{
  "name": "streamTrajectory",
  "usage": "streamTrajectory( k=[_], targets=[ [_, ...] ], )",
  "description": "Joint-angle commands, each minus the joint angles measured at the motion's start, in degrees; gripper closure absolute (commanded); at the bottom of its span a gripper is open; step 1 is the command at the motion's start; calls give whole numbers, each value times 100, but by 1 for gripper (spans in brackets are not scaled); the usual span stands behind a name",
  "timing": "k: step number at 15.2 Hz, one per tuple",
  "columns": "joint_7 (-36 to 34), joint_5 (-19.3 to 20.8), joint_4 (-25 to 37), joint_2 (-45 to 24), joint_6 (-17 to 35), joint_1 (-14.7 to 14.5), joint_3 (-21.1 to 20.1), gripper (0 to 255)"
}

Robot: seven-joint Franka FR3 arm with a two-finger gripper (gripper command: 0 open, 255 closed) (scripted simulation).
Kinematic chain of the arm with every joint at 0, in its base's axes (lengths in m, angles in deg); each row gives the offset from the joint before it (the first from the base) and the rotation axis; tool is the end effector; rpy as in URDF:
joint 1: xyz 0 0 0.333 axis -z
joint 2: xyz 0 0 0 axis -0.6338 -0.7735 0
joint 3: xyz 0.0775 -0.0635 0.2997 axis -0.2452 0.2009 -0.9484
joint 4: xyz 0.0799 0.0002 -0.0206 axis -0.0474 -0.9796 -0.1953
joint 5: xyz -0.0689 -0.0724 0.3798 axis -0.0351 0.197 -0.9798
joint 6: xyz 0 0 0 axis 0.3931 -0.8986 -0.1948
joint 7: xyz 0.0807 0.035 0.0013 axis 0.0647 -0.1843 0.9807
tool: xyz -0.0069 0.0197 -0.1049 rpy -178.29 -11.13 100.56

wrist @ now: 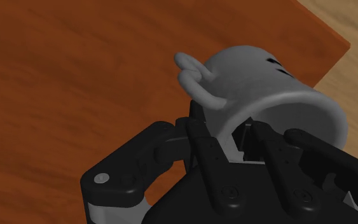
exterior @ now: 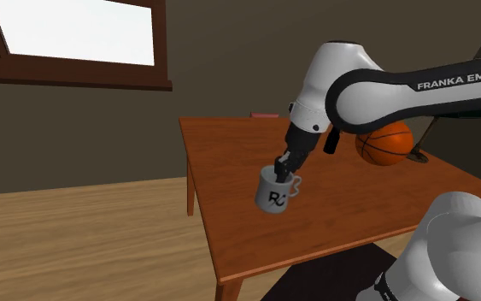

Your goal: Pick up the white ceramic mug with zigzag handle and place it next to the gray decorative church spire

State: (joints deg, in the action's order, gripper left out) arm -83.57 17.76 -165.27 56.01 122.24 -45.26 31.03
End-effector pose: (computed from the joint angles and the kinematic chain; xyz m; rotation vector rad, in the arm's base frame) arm 0.3422 0.0846 0.4420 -3.0760 -0.0389 -0.1142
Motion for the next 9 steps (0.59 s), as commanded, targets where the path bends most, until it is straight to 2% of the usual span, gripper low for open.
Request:
streamTrajectory(
  k=[1,9],
  targets=[
    [-17,11,124,55,-178,2,6,255],
    [-54,66,659,187,-844,23,51,255]
  ],
)
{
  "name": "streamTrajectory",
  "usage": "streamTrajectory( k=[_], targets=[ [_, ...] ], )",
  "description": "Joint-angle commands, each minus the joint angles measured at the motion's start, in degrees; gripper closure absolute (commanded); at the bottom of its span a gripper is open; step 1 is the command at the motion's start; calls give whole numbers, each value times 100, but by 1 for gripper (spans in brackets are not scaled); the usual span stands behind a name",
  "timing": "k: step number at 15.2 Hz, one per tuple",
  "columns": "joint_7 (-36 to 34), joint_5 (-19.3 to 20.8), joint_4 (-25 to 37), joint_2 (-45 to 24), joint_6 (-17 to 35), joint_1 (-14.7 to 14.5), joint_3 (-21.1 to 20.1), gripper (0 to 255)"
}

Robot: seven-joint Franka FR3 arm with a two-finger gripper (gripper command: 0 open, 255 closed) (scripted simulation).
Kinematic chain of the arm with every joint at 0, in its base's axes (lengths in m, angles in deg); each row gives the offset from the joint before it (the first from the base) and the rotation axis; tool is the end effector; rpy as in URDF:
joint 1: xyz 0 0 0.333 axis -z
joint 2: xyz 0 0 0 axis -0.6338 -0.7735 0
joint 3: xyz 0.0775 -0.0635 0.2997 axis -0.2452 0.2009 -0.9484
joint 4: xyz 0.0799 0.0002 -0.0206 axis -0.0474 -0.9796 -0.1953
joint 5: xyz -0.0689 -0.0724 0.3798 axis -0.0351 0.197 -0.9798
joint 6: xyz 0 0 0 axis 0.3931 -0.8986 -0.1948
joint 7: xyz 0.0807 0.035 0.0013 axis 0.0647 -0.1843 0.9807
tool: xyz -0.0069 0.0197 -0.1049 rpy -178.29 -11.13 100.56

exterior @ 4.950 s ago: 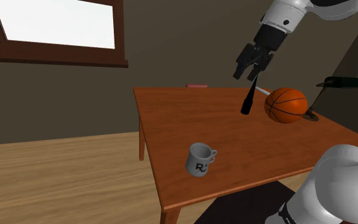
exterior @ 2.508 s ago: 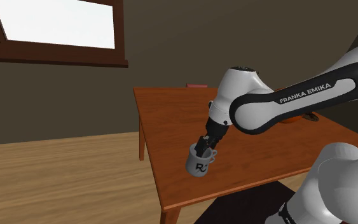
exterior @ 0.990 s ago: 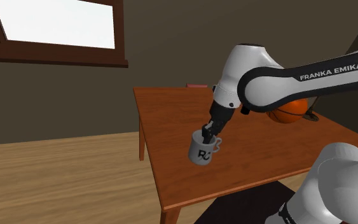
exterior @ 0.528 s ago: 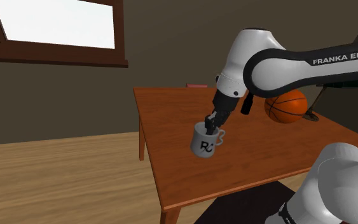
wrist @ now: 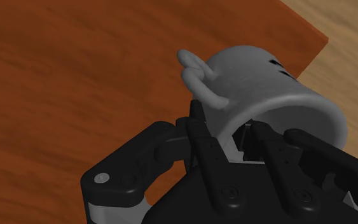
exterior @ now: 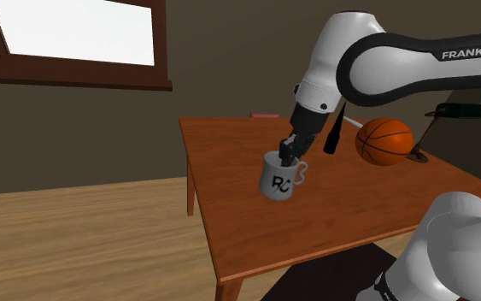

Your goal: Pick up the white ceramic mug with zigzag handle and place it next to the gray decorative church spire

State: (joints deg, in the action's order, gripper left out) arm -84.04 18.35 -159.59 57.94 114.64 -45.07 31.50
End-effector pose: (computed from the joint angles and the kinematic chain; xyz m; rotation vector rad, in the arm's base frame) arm 0.3411 0.0850 0.4890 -3.0761 -0.0393 -0.1141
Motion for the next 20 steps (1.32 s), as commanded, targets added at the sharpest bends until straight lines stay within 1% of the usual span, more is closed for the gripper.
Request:
streamTrajectory(
  k=[1,20],
  targets=[
    [-12,13,163,3,-164,6,9,255],
    [-97,112,1687,-89,-1596,45,95,255]
  ],
)
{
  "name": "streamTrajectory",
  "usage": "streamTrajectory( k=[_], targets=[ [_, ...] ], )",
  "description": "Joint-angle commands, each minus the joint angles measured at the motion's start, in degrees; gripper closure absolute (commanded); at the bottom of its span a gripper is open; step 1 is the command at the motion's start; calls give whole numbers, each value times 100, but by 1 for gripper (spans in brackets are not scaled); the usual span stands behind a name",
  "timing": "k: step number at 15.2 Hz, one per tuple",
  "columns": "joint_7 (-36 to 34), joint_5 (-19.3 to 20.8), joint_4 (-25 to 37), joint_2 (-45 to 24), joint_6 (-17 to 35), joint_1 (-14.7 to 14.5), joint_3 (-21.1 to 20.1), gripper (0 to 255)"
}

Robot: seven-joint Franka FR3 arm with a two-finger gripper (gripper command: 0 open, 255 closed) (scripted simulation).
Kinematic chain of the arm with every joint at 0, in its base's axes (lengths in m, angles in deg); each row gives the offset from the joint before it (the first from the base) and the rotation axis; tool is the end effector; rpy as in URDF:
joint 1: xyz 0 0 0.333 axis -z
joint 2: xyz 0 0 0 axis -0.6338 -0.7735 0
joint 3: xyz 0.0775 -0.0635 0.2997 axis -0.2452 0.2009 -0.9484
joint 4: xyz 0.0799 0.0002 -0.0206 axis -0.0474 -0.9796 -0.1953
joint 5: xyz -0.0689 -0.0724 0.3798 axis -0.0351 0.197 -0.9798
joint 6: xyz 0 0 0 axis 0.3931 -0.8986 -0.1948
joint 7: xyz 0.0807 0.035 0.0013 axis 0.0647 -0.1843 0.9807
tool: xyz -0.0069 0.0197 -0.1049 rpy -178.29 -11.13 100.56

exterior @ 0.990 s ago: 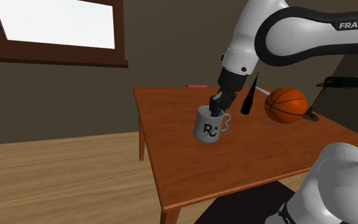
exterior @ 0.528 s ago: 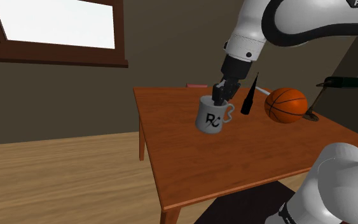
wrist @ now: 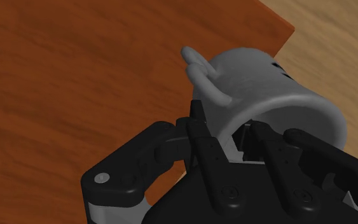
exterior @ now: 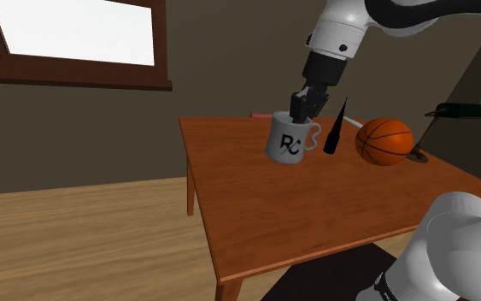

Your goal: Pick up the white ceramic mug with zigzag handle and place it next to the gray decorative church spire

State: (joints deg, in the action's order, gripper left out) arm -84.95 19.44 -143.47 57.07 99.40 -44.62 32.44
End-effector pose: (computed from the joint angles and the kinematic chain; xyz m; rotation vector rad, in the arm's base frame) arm 0.3427 0.0852 0.5955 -3.0759 -0.0390 -0.1139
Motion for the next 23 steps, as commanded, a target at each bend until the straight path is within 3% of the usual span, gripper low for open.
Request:
streamTrajectory(
  k=[1,23],
  targets=[
    [-11,7,165,-19,-144,2,6,255],
    [25,126,2231,-600,-1640,64,175,255]
  ],
)
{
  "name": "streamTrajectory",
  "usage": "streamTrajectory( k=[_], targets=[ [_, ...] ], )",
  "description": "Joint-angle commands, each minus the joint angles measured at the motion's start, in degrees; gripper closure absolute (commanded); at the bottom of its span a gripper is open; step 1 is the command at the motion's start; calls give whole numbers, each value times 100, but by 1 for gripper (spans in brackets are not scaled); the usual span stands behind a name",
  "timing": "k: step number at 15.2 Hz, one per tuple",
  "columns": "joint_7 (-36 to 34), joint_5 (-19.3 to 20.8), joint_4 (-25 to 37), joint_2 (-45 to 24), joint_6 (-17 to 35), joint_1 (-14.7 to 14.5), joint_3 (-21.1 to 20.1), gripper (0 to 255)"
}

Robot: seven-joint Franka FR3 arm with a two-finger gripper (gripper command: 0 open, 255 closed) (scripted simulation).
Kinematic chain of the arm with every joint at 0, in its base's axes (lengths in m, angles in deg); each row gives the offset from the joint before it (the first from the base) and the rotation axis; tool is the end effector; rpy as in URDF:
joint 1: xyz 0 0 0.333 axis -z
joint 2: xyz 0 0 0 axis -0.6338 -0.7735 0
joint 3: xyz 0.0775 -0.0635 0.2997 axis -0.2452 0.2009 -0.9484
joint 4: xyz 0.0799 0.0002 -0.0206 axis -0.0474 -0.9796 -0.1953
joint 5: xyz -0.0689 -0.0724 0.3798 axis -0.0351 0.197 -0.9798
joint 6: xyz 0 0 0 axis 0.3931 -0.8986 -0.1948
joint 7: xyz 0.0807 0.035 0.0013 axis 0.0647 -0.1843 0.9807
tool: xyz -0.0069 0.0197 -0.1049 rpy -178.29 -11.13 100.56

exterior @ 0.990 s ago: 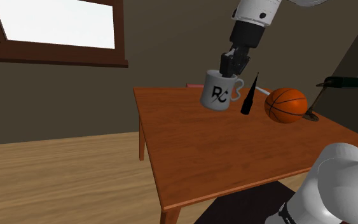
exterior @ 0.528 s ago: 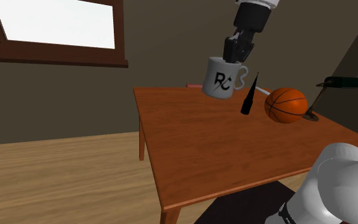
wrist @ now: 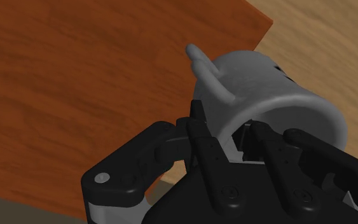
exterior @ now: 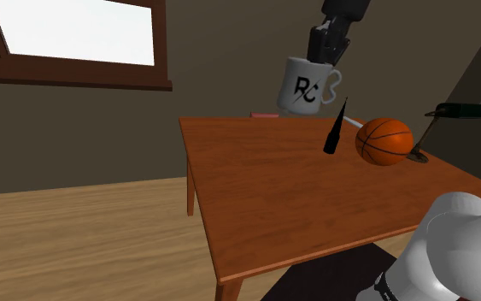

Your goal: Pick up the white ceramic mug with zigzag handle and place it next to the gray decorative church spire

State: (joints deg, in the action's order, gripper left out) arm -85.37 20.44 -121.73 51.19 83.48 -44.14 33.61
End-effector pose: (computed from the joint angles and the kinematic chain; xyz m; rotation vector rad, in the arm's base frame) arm 0.3429 0.0786 0.7115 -3.0761 -0.0389 -0.1133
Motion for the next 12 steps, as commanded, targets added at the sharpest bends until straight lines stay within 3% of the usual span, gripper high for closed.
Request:
streamTrajectory(
  k=[1,12],
  targets=[
    [211,78,47,-2,-60,48,174,255],
    [1788,627,351,-298,-130,383,1461,255]
  ],
)
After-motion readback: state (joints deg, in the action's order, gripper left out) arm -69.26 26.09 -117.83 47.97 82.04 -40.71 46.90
